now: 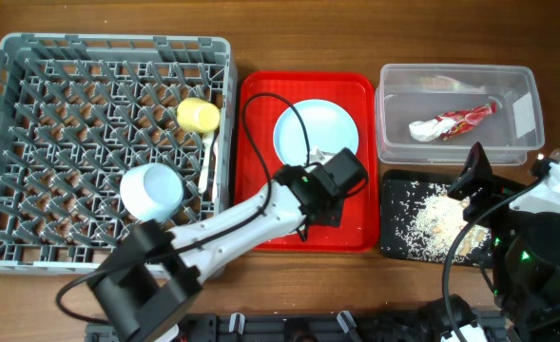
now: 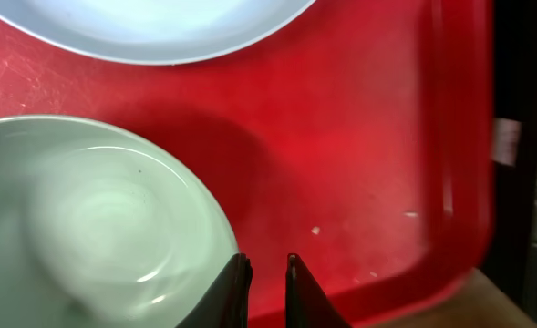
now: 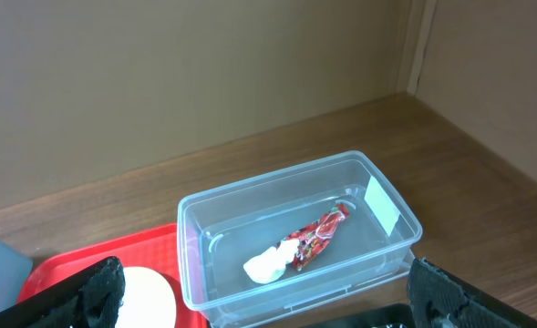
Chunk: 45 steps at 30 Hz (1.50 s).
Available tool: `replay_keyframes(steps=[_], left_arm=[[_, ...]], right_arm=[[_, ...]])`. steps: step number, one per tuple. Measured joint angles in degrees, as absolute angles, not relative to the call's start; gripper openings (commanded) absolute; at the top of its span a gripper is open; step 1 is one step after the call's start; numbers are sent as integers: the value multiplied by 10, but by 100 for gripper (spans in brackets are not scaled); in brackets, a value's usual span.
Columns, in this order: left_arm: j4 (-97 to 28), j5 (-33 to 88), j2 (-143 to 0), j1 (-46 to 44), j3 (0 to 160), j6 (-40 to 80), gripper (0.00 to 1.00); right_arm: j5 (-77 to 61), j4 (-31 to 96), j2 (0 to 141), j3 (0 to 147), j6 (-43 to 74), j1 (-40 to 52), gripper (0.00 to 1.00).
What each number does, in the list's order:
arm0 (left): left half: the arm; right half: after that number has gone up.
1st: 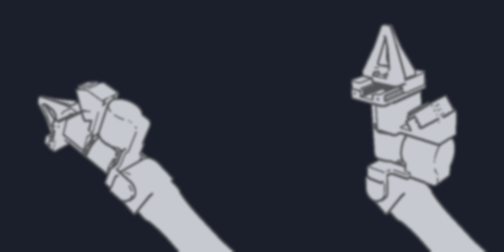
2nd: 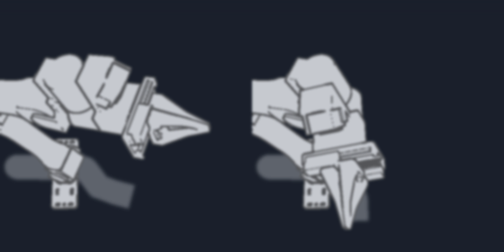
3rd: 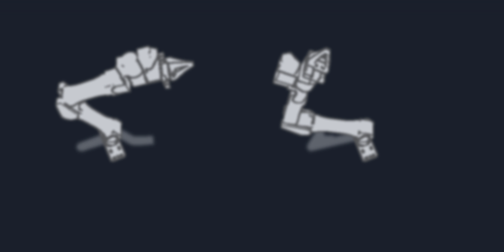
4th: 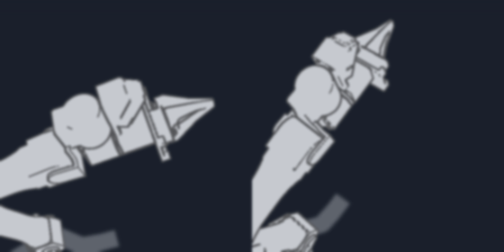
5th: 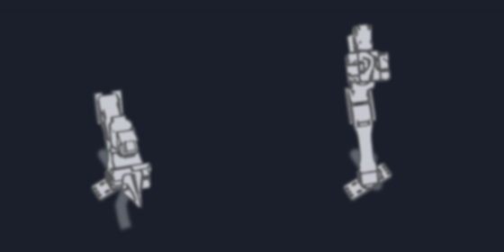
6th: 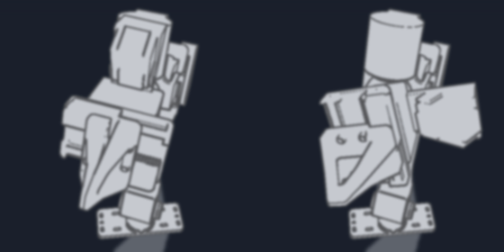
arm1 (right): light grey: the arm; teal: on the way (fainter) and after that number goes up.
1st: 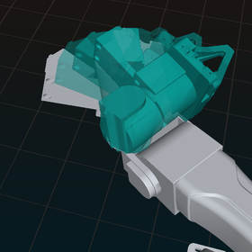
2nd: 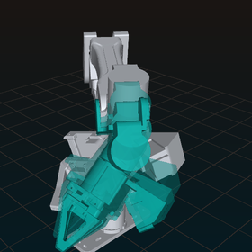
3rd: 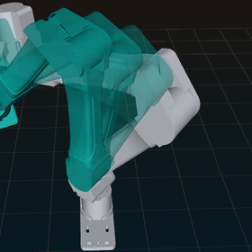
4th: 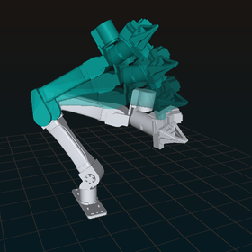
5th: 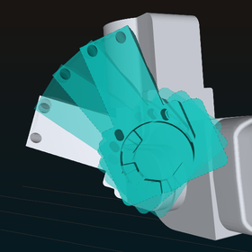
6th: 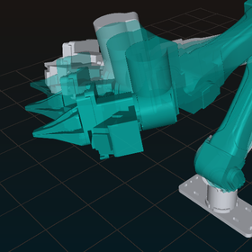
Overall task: Sort waste into correct bins and load items into the dishwasher rack
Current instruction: 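Reach the left gripper to the pale green bowl and grasp its rim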
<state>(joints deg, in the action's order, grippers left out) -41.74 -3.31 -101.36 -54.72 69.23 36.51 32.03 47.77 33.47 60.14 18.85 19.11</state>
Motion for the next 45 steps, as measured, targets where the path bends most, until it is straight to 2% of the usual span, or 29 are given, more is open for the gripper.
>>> replay_keyframes(steps=[17, 28, 45], left_arm=[[-409, -65, -1043, -552, 692, 365, 12], [-439, -126, -1021, -552, 693, 365, 11], [-462, -78, -1021, -583, 669, 365, 10]], right_arm=[[320, 478, 335, 601, 189, 191, 100], [320, 478, 335, 601, 189, 191, 100], [320, 478, 335, 601, 189, 191, 100]])
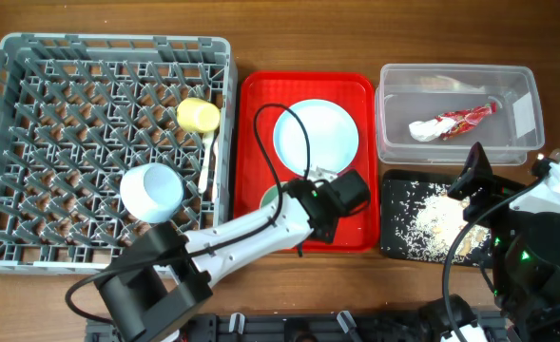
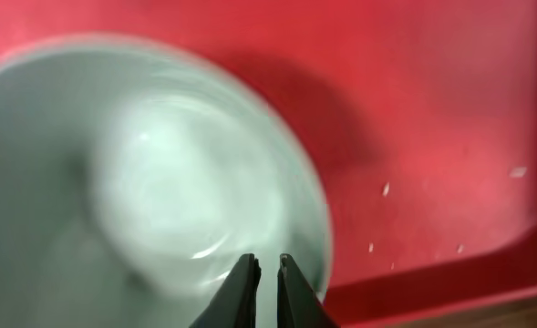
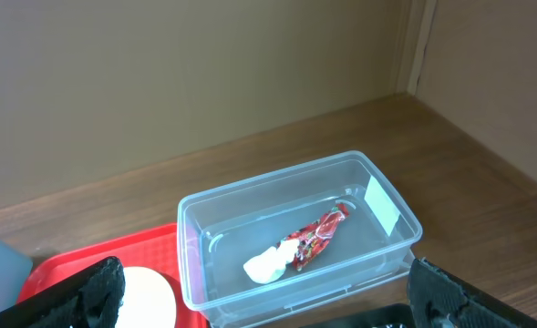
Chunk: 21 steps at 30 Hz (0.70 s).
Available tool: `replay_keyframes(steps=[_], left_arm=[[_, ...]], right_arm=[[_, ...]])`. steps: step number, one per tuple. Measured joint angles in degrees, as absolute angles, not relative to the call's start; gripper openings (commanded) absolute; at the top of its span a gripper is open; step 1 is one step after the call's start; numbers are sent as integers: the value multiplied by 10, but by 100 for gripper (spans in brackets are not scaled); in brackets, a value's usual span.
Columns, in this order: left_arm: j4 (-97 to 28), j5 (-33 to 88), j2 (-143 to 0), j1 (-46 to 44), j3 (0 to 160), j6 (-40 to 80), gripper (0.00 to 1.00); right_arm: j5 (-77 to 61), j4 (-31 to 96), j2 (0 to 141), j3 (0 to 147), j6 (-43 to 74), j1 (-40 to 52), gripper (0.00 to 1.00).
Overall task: Sort waste into correct bins and load items into the dishwasher rack
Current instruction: 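Reach the left gripper to the pale green bowl and grasp its rim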
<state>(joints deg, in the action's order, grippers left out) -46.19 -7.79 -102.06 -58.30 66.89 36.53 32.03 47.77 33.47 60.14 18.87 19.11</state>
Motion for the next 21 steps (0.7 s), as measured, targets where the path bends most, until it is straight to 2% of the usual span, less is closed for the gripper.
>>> replay_keyframes(steps=[5, 14, 21], left_arm=[[-461, -76, -1021, -590, 650, 367, 14], [-463, -129, -1018, -590, 647, 368, 13], [-489, -158, -952, -590, 654, 368, 20]], right_arm=[[320, 478, 335, 601, 189, 191, 100], [320, 478, 335, 601, 189, 191, 100], [320, 478, 335, 601, 189, 191, 100]])
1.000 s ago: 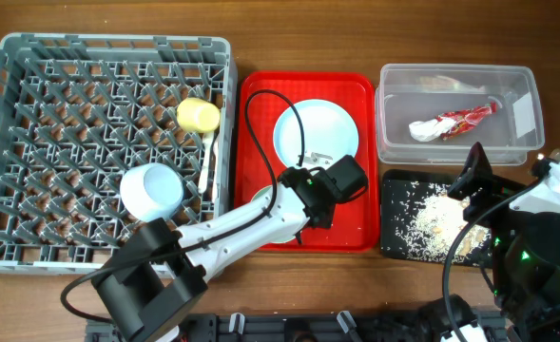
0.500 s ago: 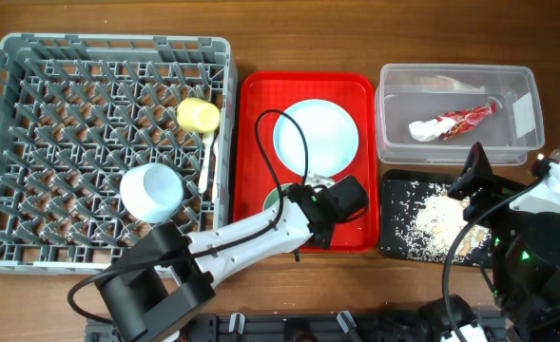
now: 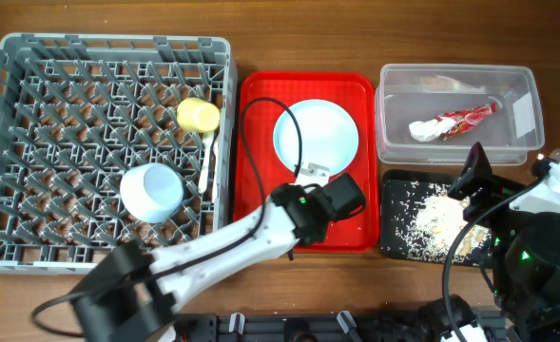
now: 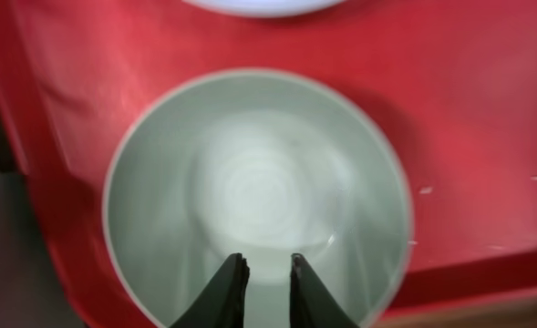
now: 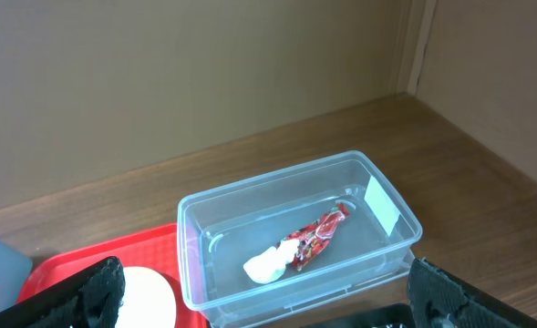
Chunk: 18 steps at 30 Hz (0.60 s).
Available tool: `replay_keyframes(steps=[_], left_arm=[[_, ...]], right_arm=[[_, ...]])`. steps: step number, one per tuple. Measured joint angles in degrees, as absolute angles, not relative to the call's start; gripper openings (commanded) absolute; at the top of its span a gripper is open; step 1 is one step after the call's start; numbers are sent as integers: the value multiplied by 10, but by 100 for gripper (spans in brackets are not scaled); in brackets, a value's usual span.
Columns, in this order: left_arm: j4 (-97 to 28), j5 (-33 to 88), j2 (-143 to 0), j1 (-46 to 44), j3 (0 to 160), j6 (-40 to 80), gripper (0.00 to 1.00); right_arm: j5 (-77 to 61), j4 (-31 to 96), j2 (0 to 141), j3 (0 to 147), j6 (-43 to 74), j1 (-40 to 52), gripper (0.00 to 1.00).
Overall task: Sort waste into correct bins and load items into the dishwasher rack
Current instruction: 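Reach the left gripper to the pale green bowl and grasp its rim, then lift the pale green bowl with the left gripper and carry it over the rack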
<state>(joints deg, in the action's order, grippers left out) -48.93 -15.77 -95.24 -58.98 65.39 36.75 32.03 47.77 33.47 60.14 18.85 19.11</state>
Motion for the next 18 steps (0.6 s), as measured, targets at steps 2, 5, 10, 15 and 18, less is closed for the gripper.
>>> replay_keyframes(steps=[2, 5, 10, 15, 18], left_arm=[[-491, -153, -926, -590, 657, 368, 32], [-491, -133, -901, -590, 661, 371, 38], [-491, -92, -904, -590, 662, 372, 35], [-474, -77, -933, -599, 660, 372, 35], [-450, -74, -958, -608, 656, 372, 34]], right_arm=[[320, 478, 335, 601, 189, 191, 100], [320, 478, 335, 601, 189, 191, 100], [320, 478, 335, 601, 189, 191, 100], [320, 478, 335, 601, 189, 191, 100], [320, 478, 335, 601, 189, 191, 100]])
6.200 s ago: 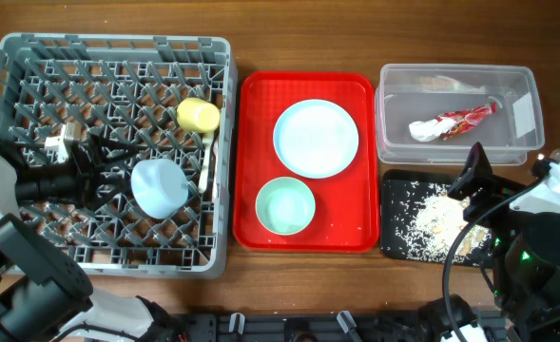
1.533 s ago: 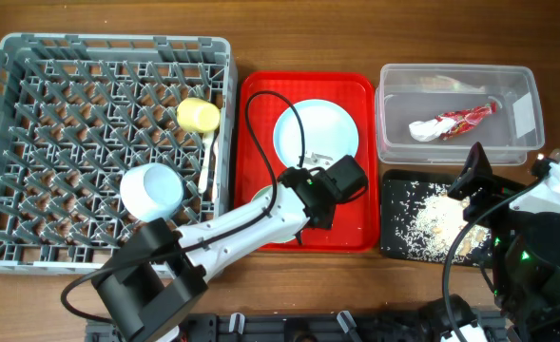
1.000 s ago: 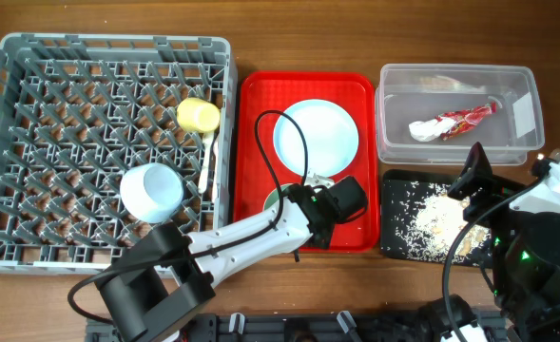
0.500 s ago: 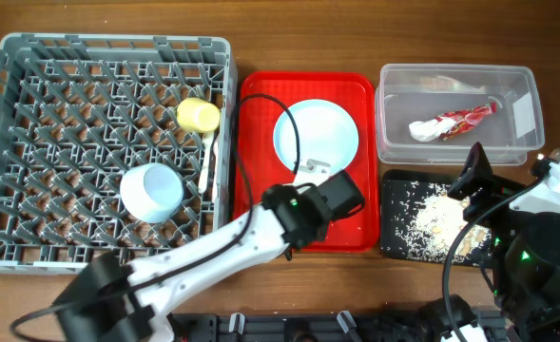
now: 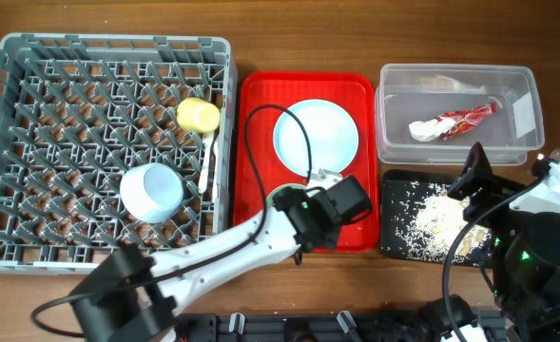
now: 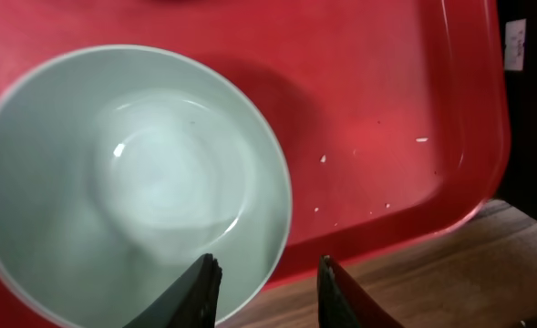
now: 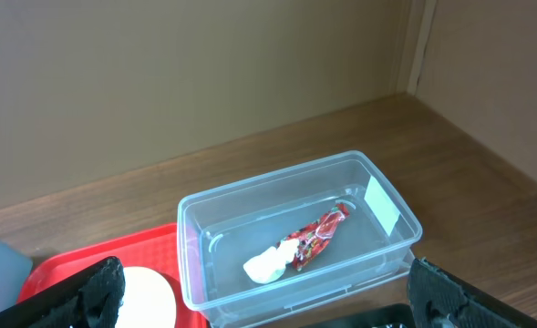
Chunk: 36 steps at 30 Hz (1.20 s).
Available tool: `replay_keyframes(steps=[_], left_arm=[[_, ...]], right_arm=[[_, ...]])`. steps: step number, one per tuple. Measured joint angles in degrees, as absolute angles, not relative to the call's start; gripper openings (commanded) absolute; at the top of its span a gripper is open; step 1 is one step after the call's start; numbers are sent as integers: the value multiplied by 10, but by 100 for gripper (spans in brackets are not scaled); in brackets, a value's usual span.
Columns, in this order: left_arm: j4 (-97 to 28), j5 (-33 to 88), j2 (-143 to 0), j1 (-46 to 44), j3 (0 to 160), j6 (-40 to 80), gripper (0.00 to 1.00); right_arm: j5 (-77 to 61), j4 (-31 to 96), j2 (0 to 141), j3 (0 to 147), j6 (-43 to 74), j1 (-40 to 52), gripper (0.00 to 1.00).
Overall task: Sort waste into correct bins and load items into the dishwasher rack
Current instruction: 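Lift the pale green bowl with the left gripper and carry it over the rack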
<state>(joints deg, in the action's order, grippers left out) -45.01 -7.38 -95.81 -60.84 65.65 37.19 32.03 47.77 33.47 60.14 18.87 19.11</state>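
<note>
A pale green bowl [image 6: 131,182] sits in the near part of the red tray [image 6: 377,109]. My left gripper [image 6: 268,290] is open just above the bowl's right rim, one finger over the inside, the other over the tray edge. Overhead, the left arm [image 5: 337,204] hides the bowl. A white plate [image 5: 316,133] lies farther back in the tray. My right gripper [image 7: 266,278] hangs wide open and empty at the right, above the bins.
The grey dishwasher rack [image 5: 32,57] on the left holds a white cup [image 5: 151,190] and a yellow cup [image 5: 198,115]. A clear bin [image 5: 394,76] holds a red wrapper [image 5: 460,121] and tissue. A black tray [image 5: 398,237] holds food crumbs.
My left gripper was nearly shut over the bowl's middle; now it is open and sits astride the bowl's right rim. The right arm has not moved.
My left gripper was first shut over the tray just right of the bowl. Then it was shut over the bowl's inside, then over its middle. Now it is open across the rim. The bowl, plate and right arm stayed put.
</note>
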Motion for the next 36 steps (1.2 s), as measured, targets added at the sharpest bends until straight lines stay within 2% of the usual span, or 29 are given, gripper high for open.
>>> replay_keyframes(steps=[6, 10, 13, 22, 27, 31, 36], left_arm=[[-425, -74, -1000, -624, 655, 372, 32], [-425, -76, -1019, -627, 654, 373, 13], [-423, -81, -1032, -626, 654, 372, 4], [-428, -111, -1035, -626, 656, 371, 4], [-503, -108, -1014, -617, 702, 355, 4], [-527, -86, -945, -574, 777, 317, 4], [-523, -36, -813, -455, 840, 259, 4]], right_arm=[[320, 478, 335, 601, 189, 191, 100], [320, 478, 335, 601, 189, 191, 100], [320, 478, 335, 601, 189, 191, 100], [320, 478, 335, 601, 189, 191, 100], [320, 478, 335, 601, 189, 191, 100], [320, 478, 335, 601, 189, 191, 100], [320, 478, 335, 601, 189, 191, 100]])
